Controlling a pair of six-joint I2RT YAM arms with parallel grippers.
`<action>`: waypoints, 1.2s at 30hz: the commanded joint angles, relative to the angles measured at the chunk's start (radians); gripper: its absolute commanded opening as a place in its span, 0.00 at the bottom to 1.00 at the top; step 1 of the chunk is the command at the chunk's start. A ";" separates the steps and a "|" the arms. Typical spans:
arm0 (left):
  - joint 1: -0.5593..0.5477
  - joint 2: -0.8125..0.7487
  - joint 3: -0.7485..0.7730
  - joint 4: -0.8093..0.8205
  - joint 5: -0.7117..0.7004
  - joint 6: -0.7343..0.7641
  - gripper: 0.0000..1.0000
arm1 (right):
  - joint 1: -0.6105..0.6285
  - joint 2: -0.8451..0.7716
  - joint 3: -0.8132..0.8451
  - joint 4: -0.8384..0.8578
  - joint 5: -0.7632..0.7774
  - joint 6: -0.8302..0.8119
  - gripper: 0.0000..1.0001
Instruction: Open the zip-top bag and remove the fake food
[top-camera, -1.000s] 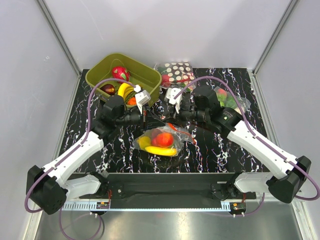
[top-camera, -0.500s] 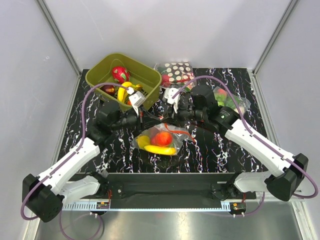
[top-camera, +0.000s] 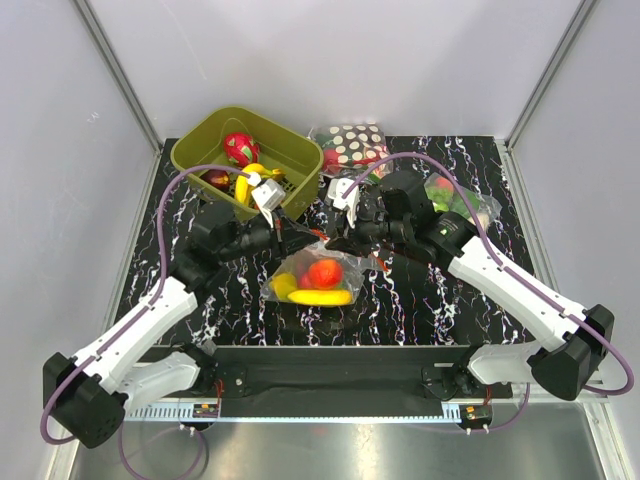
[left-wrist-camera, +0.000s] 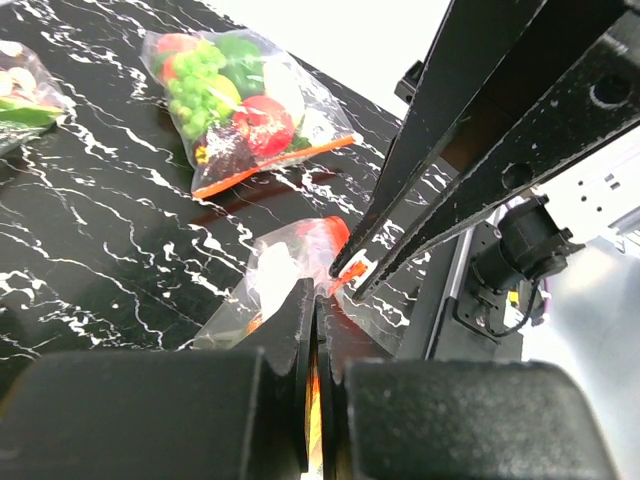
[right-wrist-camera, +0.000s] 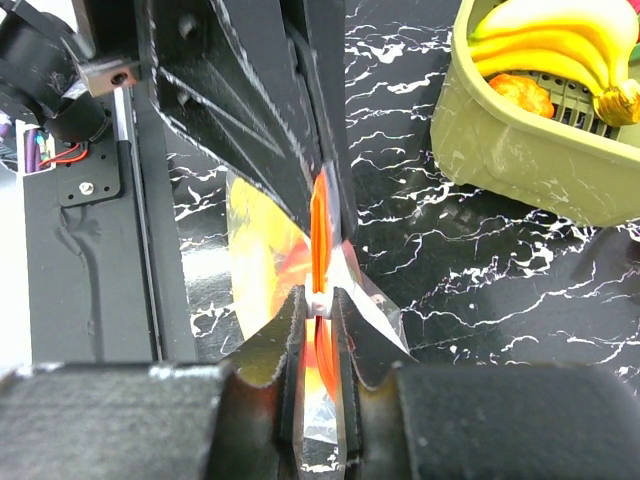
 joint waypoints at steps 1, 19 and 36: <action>0.031 -0.033 0.001 0.059 -0.122 0.008 0.00 | -0.004 -0.012 0.023 -0.050 -0.017 -0.002 0.00; 0.041 -0.143 -0.129 0.054 -0.521 -0.066 0.00 | -0.006 -0.020 0.010 -0.051 0.018 0.029 0.00; 0.040 -0.346 -0.339 0.057 -0.845 -0.116 0.00 | -0.003 -0.022 -0.001 -0.113 0.141 0.090 0.00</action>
